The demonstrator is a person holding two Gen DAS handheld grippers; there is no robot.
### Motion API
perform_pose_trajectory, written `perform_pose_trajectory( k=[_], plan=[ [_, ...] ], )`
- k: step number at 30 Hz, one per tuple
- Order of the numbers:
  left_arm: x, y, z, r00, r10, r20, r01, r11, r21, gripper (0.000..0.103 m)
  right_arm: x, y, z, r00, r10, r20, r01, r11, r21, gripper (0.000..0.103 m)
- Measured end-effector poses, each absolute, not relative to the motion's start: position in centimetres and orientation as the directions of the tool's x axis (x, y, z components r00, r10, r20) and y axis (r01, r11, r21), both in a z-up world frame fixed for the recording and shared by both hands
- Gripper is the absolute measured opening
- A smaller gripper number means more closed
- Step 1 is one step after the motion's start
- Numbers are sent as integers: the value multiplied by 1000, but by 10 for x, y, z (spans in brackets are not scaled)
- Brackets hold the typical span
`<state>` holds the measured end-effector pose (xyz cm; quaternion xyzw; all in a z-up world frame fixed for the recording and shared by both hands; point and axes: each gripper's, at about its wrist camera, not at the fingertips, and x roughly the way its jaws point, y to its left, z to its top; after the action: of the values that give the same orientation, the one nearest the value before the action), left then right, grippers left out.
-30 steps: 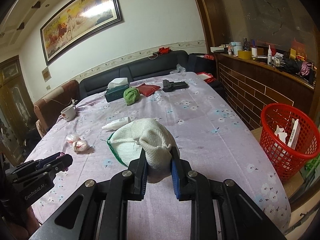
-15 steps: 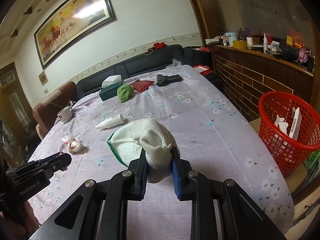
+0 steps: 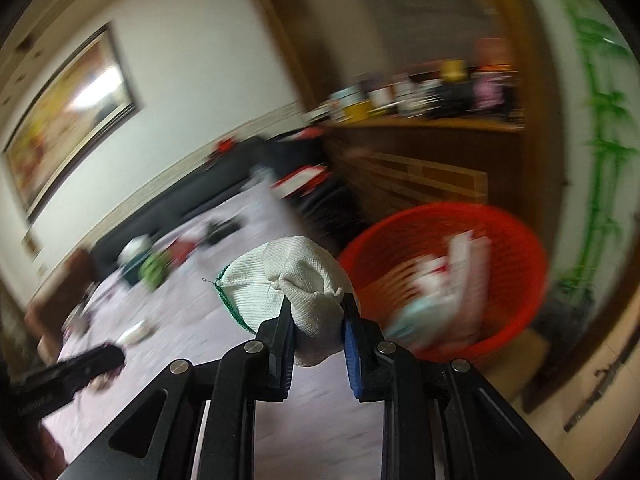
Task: Collect trash
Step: 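Carry the pink ball and white glove to the red wastebasket and release, then return both grippers to the bed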
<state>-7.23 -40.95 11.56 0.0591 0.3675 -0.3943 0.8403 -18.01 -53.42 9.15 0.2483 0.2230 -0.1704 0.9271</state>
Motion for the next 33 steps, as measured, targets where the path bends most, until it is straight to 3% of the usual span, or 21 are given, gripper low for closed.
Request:
perform_pose_trajectory(
  k=[8, 9, 10, 11, 15, 16, 18, 19, 28, 33],
  plan=[
    [-59, -487, 97, 366, -645, -671, 742, 638, -208, 24, -199, -627, 96, 789, -316, -527, 560, 722, 406, 24],
    [-56, -493, 93, 360, -645, -674, 744, 635, -209, 30, -197, -633, 95, 786, -314, -532, 564, 718, 409, 24],
    [-54, -500, 88, 352, -637, -686, 741, 637, -212, 42, -197, -638, 94, 785, -311, -535, 565, 714, 414, 24],
    [-51, -502, 84, 346, -634, -691, 736, 641, -219, 46, -194, -643, 93, 785, -306, -539, 565, 711, 418, 24],
    [-51, -496, 80, 316, -640, -701, 738, 630, -242, 48, -178, -656, 83, 773, -301, -558, 575, 703, 418, 26],
    [-53, -491, 81, 323, -634, -702, 739, 632, -231, 48, -172, -660, 80, 770, -293, -566, 575, 703, 418, 29],
    [-57, -481, 83, 333, -631, -701, 738, 637, -223, 50, -167, -665, 72, 777, -258, -573, 560, 700, 444, 50],
    [-58, -475, 83, 337, -628, -701, 734, 641, -223, 51, -167, -667, 70, 780, -252, -573, 557, 697, 452, 52],
    [-65, -374, 86, 430, -539, -725, 632, 752, -185, 53, -184, -641, 68, 803, -238, -546, 531, 702, 475, 53],
    [-53, -297, 90, 495, -475, -728, 525, 831, -185, 53, -177, -591, 68, 825, -144, -546, 440, 770, 462, 53]
  ],
)
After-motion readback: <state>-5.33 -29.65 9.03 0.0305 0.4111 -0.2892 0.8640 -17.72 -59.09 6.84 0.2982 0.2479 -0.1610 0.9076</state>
